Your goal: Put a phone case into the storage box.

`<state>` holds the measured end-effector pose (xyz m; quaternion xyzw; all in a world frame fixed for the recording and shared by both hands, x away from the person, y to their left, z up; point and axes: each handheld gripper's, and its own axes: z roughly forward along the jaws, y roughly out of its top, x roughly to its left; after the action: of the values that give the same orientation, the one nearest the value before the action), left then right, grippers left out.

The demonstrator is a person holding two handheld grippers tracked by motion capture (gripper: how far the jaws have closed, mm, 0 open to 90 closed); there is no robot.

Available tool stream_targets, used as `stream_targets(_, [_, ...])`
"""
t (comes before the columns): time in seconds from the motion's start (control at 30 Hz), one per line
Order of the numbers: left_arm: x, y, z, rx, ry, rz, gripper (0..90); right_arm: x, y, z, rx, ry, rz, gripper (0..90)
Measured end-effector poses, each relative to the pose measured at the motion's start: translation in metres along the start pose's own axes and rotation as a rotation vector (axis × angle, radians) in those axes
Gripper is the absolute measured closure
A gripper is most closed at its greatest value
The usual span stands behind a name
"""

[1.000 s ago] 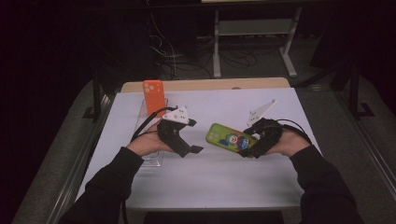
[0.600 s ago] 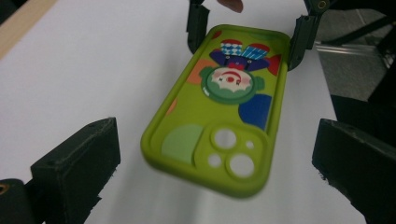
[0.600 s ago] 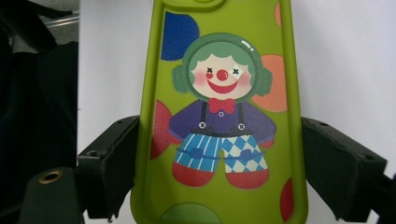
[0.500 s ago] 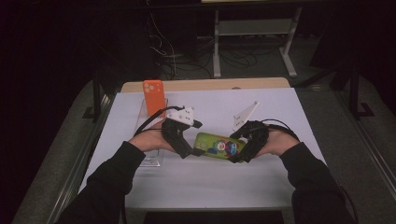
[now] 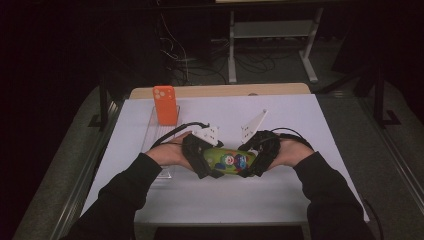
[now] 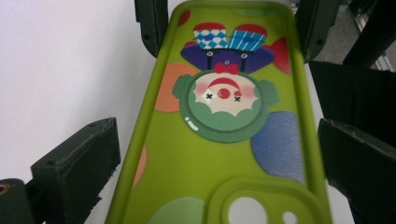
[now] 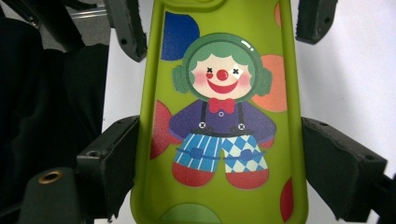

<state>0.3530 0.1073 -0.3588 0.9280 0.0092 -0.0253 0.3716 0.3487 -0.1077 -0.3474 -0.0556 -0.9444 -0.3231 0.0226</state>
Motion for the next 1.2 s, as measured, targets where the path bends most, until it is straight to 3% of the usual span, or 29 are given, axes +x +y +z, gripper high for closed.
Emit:
stream_targets(0.1, [0.0,-0.001,0.001,0.019,-0.005,0.005,2.3,0.001,0.002,0.001,0.001,0.003,-0.004,15.3])
stream_targets(0.13, [-0.001,-0.001,0.002,0.023,-0.005,0.006,5.4,0.003,0.002,0.001,0.025,0.007,0.026,15.2])
stream_targets(0.2, [0.0,-0.001,0.002,0.045,-0.009,0.025,6.7,0.003,0.002,0.001,0.024,0.01,0.021,15.2])
stream_targets(0.33, [-0.001,0.0,0.002,0.036,-0.024,0.021,11.9,0.004,0.002,0.001,0.027,0.01,0.021,15.2])
stream_targets(0.5, [-0.001,0.0,0.002,0.074,-0.029,0.046,13.9,0.005,0.002,0.003,0.03,0.011,0.009,15.0])
stream_targets(0.67, [-0.002,0.0,0.003,0.081,-0.042,0.032,15.1,0.007,0.0,0.005,0.019,0.011,0.004,14.3])
stream_targets(0.7, [-0.004,-0.001,0.004,0.06,-0.042,0.013,15.2,0.008,-0.001,0.004,0.012,0.014,0.011,14.0])
stream_targets(0.77, [-0.006,-0.001,0.003,0.076,-0.025,0.002,15.3,0.008,-0.003,0.004,-0.009,0.014,0.02,10.9])
stream_targets(0.93, [-0.007,-0.006,0.003,0.073,0.034,-0.059,15.4,0.005,-0.011,-0.002,-0.055,-0.036,0.079,1.3])
stream_targets(1.0, [-0.009,-0.008,0.003,0.073,0.066,-0.086,15.4,0.003,-0.016,-0.005,-0.1,-0.07,0.071,1.3])
stream_targets(1.2, [-0.009,-0.012,0.002,0.061,0.167,-0.196,15.4,0.002,-0.034,-0.011,-0.146,-0.189,0.194,0.8])
